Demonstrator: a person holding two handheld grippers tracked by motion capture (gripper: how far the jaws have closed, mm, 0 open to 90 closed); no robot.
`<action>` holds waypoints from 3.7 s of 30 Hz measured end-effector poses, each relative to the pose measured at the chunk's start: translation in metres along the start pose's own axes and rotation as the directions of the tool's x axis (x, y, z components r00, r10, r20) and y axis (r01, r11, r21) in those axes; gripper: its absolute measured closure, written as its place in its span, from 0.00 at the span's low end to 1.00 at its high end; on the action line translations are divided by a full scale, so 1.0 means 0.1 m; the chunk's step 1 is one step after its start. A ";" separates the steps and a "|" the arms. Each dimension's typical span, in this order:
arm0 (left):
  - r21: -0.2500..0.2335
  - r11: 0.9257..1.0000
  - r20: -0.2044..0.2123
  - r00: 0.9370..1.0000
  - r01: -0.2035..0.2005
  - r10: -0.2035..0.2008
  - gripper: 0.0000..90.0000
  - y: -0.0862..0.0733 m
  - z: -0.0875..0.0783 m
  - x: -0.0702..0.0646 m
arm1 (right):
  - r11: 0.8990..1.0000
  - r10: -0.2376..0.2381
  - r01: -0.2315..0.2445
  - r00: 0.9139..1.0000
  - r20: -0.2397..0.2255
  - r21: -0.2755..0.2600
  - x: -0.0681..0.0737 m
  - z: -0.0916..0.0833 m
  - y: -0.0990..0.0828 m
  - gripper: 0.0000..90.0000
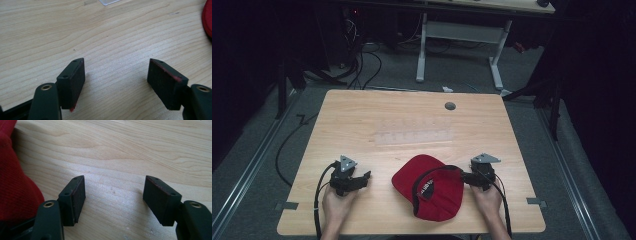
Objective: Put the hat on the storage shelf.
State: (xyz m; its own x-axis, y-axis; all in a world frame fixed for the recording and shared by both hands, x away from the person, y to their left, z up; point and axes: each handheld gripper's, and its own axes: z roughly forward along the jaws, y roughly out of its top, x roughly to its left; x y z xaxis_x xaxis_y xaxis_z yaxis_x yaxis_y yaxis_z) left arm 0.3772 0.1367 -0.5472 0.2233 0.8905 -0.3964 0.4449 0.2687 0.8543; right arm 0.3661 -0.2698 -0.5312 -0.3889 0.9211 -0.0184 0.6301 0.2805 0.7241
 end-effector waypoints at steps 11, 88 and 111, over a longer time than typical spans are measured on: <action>0.005 1.000 0.002 1.000 -0.002 0.002 0.32 0.00 0.00 -0.01 | 1.000 -0.001 0.001 1.000 0.000 0.000 0.00 0.00 0.00 0.39; 0.010 1.000 0.004 1.000 -0.005 0.005 0.31 -0.01 -0.01 -0.01 | 0.994 -0.053 0.026 0.962 -0.267 -0.102 0.38 -0.26 0.16 0.37; 0.010 1.000 0.005 1.000 -0.005 0.005 0.31 -0.01 -0.01 -0.01 | 0.996 -0.081 0.088 0.946 -0.313 0.010 0.48 0.08 0.14 0.51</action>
State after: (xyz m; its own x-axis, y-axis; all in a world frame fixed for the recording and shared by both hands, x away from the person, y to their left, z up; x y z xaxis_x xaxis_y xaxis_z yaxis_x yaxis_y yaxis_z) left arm 0.3761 0.1361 -0.5472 0.2297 0.8899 -0.3940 0.4524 0.2608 0.8528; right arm 0.3614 -0.2200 -0.5277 -0.6291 0.7647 0.1397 0.5998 0.3632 0.7130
